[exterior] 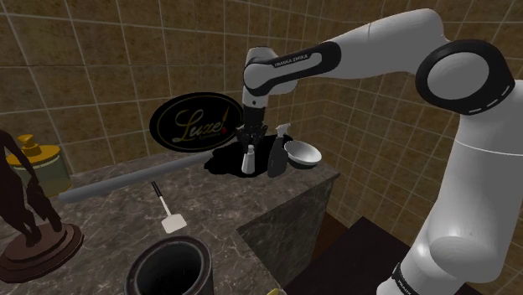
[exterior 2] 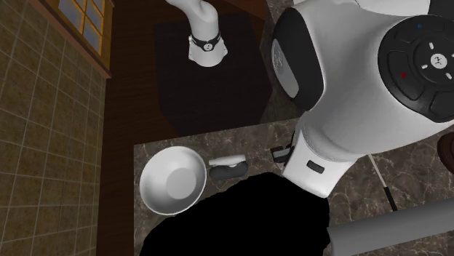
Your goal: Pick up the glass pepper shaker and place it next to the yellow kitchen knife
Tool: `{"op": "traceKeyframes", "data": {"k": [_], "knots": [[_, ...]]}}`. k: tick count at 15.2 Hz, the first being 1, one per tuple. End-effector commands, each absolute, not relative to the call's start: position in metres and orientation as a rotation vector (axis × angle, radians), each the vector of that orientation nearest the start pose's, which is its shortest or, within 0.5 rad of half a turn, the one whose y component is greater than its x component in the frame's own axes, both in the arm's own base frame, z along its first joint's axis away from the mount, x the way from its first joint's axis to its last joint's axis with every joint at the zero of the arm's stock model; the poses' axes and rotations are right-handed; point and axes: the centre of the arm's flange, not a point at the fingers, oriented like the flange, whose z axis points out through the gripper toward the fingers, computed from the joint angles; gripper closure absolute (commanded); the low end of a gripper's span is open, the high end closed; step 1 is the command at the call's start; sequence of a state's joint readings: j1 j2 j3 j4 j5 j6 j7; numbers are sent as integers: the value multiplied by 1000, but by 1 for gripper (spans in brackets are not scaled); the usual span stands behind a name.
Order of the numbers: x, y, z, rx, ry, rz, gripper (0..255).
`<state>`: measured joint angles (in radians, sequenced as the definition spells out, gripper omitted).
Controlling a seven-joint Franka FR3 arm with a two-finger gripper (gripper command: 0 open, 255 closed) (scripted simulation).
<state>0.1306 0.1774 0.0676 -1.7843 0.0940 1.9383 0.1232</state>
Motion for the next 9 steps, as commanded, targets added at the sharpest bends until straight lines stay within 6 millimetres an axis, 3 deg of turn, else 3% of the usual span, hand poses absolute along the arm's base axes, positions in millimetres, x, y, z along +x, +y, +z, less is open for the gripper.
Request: {"op": "traceKeyframes", "data": {"k": [1, 9], "knots": [[596, 125, 462, -3046, -60, 59, 255], [596, 125, 504, -3046, -60, 59, 255]]}}
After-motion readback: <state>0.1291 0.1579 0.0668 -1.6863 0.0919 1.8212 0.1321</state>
